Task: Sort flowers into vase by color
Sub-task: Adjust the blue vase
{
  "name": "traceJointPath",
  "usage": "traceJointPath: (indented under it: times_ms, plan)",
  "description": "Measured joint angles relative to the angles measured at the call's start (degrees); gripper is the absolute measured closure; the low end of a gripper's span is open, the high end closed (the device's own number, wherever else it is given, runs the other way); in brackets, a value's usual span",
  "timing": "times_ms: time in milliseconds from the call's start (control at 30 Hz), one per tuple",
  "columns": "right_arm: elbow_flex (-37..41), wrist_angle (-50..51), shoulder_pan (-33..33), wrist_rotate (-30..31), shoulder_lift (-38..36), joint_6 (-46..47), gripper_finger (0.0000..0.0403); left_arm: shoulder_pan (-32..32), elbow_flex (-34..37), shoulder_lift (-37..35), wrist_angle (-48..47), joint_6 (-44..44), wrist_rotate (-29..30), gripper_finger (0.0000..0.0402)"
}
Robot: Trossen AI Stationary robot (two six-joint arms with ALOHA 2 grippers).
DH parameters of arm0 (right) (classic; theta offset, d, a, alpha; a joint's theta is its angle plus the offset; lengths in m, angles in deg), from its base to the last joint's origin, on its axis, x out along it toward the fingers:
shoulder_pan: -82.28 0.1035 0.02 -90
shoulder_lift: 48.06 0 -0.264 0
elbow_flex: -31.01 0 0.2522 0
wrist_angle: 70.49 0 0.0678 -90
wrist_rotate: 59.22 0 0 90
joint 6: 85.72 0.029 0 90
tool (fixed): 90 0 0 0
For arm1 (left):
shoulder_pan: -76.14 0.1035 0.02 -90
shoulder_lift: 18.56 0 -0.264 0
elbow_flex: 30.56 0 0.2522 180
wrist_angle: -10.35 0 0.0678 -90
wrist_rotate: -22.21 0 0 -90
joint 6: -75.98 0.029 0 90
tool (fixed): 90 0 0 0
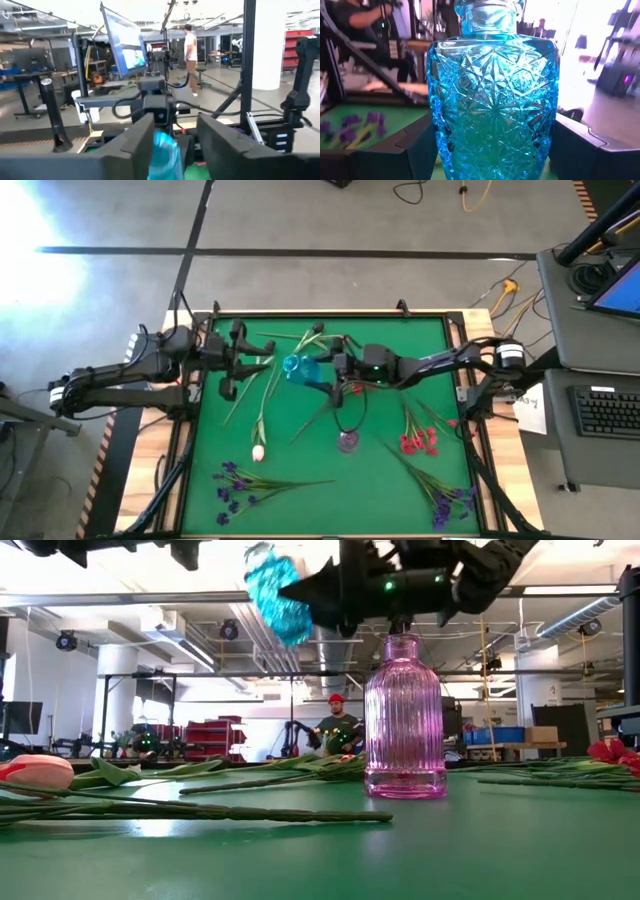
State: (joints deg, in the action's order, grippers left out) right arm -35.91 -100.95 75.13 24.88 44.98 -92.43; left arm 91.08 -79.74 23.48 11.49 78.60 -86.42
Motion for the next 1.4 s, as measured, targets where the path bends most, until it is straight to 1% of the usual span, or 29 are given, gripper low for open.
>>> traceJointPath:
  times_ms: [133,233,333,433,567,833,1000,1067,1200,1400]
  plan:
    - [0.32,0.21,0.06,0.04,-0.36,-0.77,0.0111,-0.02,0.00,1.80,0.23,1.32,0.01,0.0196]
    - [-0.12,0.05,0.15,0.07,-0.25,-1.88,0.0111,-0.14,0.00,4.93,1.67,1.39,0.04,0.0145]
    - [-0.50,-0.52,0.15,0.04,-0.21,-2.15,0.0111,-0.14,-0.01,8.11,4.08,1.97,0.08,0.0102]
    - [-0.56,-0.14,0.15,0.04,0.02,-2.22,0.0111,-0.14,0.00,10.28,5.64,2.99,0.13,0.0075]
    - [-0.58,-0.27,0.15,0.04,0.06,-2.28,0.0111,-0.14,-0.17,12.68,6.35,2.96,0.19,0.0064]
    - [-0.58,-0.21,0.15,0.04,0.06,-2.28,0.0110,-0.14,-0.16,19.35,11.38,2.88,0.17,0.0073]
    - [-0.58,-0.22,0.15,0.04,0.06,-1.97,0.0110,-0.14,-0.15,20.77,15.07,2.92,0.25,0.0091]
    - [-0.58,-0.21,0.15,0.04,0.06,-1.95,0.0110,-0.14,-0.15,21.03,15.10,2.92,1.38,0.0102]
    - [-0.58,-0.22,0.13,0.09,0.06,-1.91,0.0110,-0.14,-0.15,21.42,15.12,2.55,1.66,0.0143]
    - [-0.62,-0.17,0.13,-0.08,0.06,-0.39,0.0094,-0.16,-0.15,21.49,15.14,1.48,1.36,0.0237]
